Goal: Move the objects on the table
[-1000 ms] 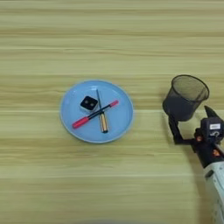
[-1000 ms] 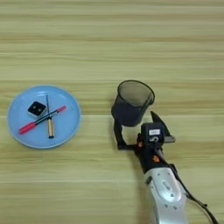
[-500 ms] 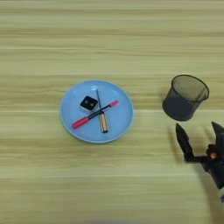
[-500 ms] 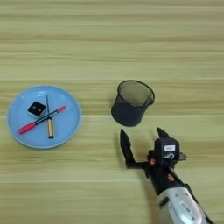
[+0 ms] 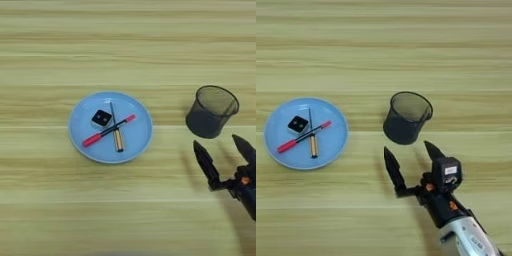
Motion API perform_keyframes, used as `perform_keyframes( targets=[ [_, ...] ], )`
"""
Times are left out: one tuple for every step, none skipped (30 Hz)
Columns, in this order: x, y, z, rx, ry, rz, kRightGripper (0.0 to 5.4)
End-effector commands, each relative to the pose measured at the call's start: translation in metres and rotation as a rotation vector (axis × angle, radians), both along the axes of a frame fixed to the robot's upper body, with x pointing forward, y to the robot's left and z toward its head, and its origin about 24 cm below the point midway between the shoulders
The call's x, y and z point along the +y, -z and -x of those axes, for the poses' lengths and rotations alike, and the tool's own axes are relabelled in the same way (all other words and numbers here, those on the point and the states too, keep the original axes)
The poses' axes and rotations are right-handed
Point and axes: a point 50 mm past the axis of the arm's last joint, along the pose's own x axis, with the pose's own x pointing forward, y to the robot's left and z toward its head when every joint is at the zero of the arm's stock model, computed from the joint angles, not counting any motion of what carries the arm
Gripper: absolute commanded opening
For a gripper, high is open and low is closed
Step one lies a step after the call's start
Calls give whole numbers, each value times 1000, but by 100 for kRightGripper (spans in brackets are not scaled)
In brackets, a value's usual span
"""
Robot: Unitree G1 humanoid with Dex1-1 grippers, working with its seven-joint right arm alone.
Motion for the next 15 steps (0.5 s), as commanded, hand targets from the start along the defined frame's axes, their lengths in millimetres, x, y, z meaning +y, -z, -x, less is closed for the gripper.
perform_keyframes(
  targets=[
    [26, -36, -11, -197, -132, 31, 536],
    [29, -38, -13, -201, -144, 19, 536],
    [32, -38, -16, -202, -153, 15, 536],
    [34, -38, -18, -207, -157, 16, 536],
    [35, -38, -21, -214, -157, 14, 536],
    [36, -39, -24, -218, -149, 13, 536],
    [37, -40, -27, -220, -144, 12, 536],
    [38, -39, -29, -215, -150, 10, 536],
    [39, -38, -31, -214, -148, 29, 536],
    [41, -37, -33, -214, -153, 48, 536],
    [42, -36, -36, -218, -148, 61, 536],
    [44, -36, -39, -223, -149, 67, 536],
    [46, -37, -41, -226, -152, 69, 536],
    [47, -36, -44, -229, -154, 72, 536],
    [49, -36, -46, -230, -153, 80, 536]
  ],
)
